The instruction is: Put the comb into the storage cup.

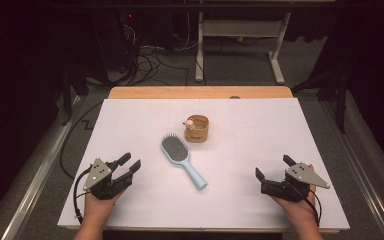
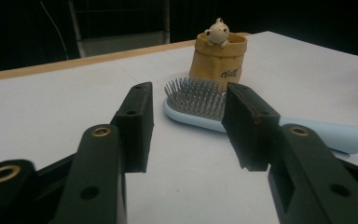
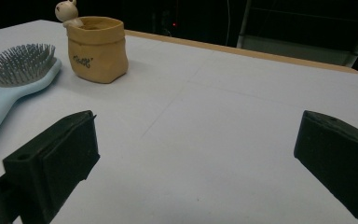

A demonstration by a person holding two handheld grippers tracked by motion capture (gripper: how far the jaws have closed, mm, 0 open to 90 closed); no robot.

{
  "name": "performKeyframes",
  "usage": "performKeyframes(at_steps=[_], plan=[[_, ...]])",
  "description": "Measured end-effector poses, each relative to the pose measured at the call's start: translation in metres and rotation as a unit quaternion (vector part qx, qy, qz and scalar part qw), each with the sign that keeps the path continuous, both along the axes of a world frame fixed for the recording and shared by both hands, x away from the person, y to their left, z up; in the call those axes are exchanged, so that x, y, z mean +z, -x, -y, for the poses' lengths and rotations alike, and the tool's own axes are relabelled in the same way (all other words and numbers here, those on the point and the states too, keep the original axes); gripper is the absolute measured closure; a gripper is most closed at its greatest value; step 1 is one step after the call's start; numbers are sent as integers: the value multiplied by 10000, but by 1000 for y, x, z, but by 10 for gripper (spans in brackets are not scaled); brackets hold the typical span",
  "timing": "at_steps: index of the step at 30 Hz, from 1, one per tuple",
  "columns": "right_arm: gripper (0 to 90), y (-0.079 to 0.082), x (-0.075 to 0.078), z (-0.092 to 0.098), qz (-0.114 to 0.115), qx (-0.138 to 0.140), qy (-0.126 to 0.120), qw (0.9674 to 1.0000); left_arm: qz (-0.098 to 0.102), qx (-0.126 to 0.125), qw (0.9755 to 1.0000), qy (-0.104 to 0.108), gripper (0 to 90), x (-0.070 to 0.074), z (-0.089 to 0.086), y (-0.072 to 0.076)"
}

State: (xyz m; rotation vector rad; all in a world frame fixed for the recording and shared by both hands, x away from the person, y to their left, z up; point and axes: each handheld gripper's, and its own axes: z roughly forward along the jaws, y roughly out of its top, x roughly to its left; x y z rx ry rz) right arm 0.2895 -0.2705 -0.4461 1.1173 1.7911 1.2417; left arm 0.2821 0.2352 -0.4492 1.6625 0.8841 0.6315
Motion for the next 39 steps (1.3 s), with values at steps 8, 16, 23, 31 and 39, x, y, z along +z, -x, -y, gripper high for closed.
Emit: performKeyframes(at_steps=[8,16,23,31,39], plan=[[6,0,0,0,-3,6,-12,10000,26,-57,9999,-108,657,2,6,3],[7,0,-1,-1,-32,13,-59,10000,6,-192,9997,-133,765,3,10,5],[9,0,-1,-1,-67,27,-97,9999,-70,-309,9994,-103,900,3,16,4],[12,0,-1,0,-48,-12,-101,9999,-326,-605,9976,-63,900,10,44,-7],[17,0,0,1,-36,-5,-97,9999,-474,-840,9952,-173,900,15,82,-21]])
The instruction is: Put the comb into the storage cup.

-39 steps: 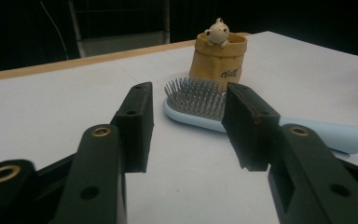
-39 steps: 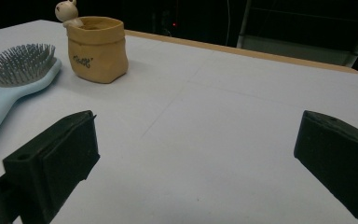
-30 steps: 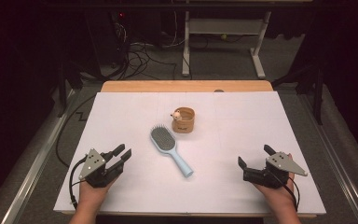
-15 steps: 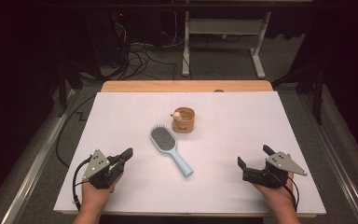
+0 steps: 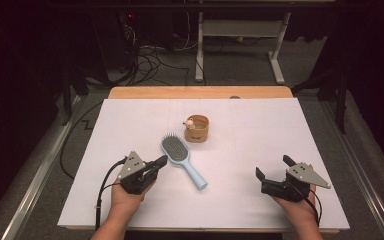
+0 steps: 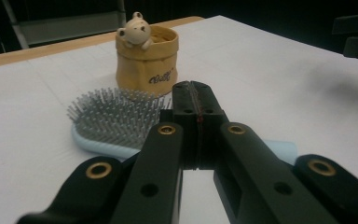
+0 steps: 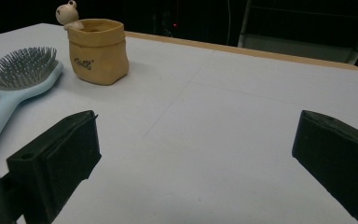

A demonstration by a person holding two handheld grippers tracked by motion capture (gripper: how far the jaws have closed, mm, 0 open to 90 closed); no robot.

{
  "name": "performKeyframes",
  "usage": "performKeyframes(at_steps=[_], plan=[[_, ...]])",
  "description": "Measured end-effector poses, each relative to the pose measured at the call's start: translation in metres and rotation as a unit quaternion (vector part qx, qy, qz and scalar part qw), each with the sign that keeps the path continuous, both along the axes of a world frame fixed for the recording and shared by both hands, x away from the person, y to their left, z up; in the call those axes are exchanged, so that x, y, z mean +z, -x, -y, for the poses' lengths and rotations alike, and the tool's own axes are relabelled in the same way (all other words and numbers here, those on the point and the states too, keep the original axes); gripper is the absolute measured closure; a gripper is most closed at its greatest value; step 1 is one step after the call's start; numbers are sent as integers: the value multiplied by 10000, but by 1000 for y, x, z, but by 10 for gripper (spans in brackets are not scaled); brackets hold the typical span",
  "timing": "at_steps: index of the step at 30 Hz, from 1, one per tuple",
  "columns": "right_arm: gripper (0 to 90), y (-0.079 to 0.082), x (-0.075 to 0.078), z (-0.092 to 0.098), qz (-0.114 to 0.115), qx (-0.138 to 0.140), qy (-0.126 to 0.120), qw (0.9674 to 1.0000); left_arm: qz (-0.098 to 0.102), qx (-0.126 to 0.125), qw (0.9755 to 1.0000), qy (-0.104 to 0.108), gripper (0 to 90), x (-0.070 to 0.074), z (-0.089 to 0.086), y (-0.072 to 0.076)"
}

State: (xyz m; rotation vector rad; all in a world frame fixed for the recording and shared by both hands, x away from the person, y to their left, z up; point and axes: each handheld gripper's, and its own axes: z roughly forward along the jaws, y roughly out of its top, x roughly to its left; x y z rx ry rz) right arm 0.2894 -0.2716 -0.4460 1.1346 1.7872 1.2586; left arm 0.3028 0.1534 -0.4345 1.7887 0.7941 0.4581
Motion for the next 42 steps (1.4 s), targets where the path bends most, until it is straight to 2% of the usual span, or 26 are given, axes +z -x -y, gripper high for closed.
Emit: performKeyframes(at_steps=[12,22,27,30,32,40,42], plan=[[20,1,1,2,34,18,-28,10000,-167,-129,9998,-1,900,-3,34,-19],[20,0,1,3,29,-4,-50,10000,-628,-113,9977,-249,900,-11,62,-34],[20,1,1,2,27,4,-51,10000,-819,-138,9952,-517,900,-19,72,-39],[20,0,1,2,16,11,-63,10000,-968,-157,9930,-656,900,-23,78,-41],[20,0,1,2,14,11,-67,10000,-1023,-170,9912,-825,900,-26,82,-42],[20,0,0,2,3,14,-56,10000,-1071,-219,9859,-1264,900,-30,93,-44],[20,0,0,2,4,17,-56,10000,-1158,-276,9834,-1371,900,-31,94,-45]])
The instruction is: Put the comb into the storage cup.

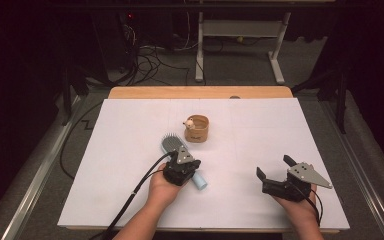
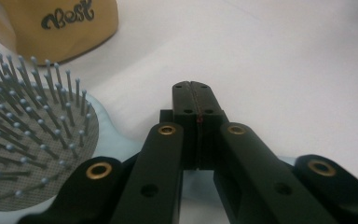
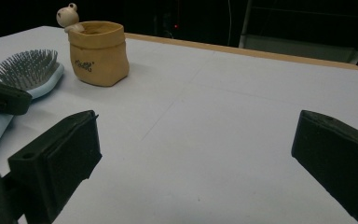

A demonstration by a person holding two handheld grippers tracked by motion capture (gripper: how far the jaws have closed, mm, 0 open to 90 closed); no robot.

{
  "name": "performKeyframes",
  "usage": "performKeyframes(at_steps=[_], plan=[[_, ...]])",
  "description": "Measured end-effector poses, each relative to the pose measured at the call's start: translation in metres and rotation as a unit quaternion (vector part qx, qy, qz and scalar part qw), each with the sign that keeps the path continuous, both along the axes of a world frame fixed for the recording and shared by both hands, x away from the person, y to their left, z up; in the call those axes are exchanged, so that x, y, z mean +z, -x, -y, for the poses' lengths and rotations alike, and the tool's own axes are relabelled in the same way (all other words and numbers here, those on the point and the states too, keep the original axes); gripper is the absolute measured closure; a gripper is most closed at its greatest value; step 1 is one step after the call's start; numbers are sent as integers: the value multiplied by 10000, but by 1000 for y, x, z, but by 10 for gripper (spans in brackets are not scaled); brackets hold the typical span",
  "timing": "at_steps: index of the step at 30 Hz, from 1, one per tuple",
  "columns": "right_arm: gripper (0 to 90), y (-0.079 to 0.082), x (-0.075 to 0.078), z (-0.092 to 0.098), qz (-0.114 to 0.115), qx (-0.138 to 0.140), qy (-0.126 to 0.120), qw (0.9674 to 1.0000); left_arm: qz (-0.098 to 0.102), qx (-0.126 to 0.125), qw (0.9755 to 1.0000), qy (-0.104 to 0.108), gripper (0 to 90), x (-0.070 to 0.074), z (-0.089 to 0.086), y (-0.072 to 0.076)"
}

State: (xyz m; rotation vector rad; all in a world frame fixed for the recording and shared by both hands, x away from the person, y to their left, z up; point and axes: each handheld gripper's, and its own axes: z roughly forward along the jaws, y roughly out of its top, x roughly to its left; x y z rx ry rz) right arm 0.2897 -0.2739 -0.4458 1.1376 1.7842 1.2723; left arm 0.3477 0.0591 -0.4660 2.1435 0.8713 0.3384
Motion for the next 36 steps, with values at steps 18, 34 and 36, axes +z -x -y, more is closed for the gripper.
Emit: performKeyframes(at_steps=[18,34,36], plan=[[21,0,1,2,-2,-58,-46,10000,-427,-229,9978,-444,900,8,-7,-2],[24,2,3,5,41,-99,-71,9999,-667,-297,9961,-489,900,3,-47,20],[24,1,2,5,20,-110,-69,9999,-672,-273,9963,-466,900,3,-53,22]])
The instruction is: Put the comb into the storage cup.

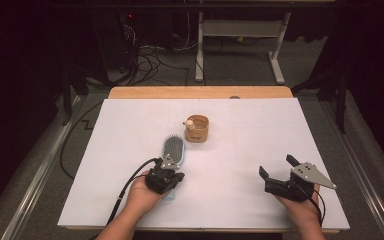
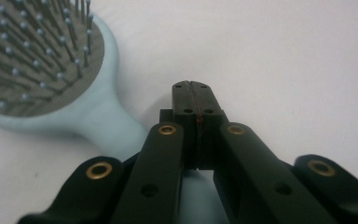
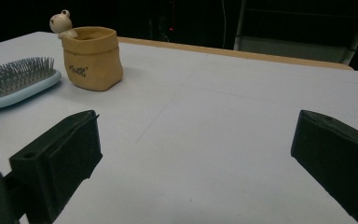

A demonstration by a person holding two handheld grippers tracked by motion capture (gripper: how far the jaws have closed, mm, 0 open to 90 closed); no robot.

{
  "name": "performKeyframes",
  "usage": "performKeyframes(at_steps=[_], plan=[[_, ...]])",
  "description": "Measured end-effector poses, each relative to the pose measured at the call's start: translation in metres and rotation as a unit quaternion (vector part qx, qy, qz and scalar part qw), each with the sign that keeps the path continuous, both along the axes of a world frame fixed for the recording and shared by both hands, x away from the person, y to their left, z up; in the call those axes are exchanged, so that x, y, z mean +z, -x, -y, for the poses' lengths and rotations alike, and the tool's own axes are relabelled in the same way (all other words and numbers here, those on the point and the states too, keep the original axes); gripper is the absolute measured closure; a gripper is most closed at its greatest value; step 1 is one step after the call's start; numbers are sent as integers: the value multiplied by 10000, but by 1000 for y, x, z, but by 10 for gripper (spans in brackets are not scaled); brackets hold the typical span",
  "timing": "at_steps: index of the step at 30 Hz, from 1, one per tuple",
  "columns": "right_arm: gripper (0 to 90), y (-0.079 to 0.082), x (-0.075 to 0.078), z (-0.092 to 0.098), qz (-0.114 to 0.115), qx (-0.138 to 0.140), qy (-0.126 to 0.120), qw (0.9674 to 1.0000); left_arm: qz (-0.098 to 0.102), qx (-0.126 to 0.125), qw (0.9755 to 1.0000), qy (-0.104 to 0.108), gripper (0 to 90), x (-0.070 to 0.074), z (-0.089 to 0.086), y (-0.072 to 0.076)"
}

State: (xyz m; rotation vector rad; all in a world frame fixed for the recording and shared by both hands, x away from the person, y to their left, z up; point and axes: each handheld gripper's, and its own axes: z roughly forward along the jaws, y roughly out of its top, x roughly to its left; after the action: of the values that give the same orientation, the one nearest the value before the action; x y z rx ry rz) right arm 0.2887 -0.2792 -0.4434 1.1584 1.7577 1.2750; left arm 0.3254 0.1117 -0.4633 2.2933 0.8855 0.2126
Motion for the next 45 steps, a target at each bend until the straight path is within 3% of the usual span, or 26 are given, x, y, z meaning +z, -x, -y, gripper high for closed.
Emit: performKeyframes(at_steps=[18,34,40,45], plan=[[25,1,1,0,1,-19,-28,10000,21,244,9997,-7,900,-1,-41,14],[26,1,0,-2,-11,-15,15,10000,157,615,9977,245,900,-5,-83,25],[26,0,-1,-2,-14,-21,27,10000,246,639,9972,286,900,-6,-92,28],[26,1,0,-2,2,-24,29,10000,345,563,9964,527,900,-5,-96,31]])
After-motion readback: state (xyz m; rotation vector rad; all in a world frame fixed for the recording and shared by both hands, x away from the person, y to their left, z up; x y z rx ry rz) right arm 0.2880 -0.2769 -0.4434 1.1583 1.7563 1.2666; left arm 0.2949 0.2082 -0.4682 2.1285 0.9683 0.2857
